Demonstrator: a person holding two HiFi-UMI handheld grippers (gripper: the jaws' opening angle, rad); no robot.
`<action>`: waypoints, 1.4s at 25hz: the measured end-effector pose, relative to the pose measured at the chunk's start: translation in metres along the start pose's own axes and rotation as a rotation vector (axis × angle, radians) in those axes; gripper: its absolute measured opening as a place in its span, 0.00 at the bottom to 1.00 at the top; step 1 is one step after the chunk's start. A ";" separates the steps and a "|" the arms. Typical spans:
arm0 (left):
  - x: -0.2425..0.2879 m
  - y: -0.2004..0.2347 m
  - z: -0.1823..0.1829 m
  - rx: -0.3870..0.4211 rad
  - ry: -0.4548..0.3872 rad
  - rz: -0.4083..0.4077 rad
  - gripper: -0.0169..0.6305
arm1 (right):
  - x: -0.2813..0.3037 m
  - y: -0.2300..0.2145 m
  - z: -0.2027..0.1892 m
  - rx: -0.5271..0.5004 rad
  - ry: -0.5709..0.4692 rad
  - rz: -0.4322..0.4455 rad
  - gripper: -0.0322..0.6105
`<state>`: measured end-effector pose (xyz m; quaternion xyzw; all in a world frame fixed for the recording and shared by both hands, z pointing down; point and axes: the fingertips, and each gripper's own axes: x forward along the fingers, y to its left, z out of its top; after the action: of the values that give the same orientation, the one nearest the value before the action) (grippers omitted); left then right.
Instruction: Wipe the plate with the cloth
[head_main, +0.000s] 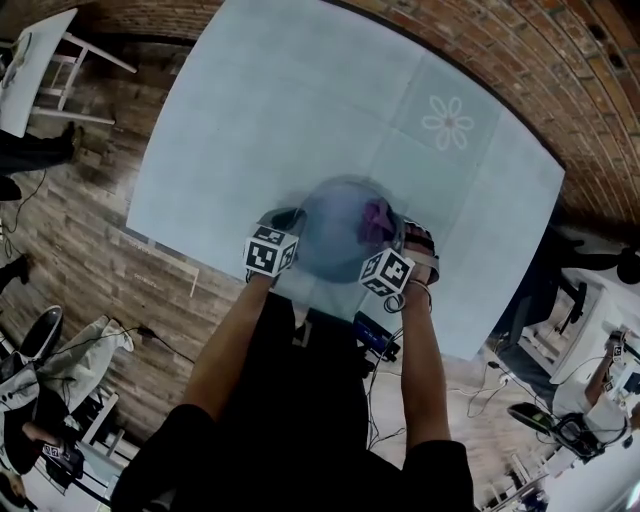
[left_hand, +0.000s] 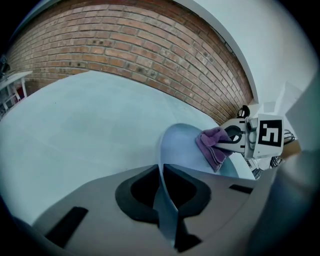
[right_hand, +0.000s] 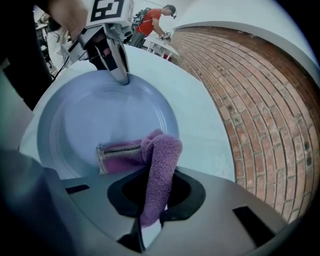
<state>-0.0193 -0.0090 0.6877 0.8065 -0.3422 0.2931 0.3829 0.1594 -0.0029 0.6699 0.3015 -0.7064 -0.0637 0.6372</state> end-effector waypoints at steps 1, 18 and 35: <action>0.000 0.000 0.000 -0.003 -0.001 0.000 0.11 | -0.002 0.004 -0.003 -0.005 0.007 0.004 0.14; 0.002 0.001 0.001 -0.041 -0.021 -0.016 0.10 | -0.040 0.076 -0.011 0.028 0.045 0.160 0.14; 0.003 -0.001 0.002 -0.039 -0.033 -0.021 0.10 | -0.061 0.143 0.055 0.067 -0.110 0.369 0.14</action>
<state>-0.0164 -0.0107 0.6885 0.8072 -0.3458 0.2690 0.3956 0.0593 0.1278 0.6749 0.1840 -0.7852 0.0612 0.5881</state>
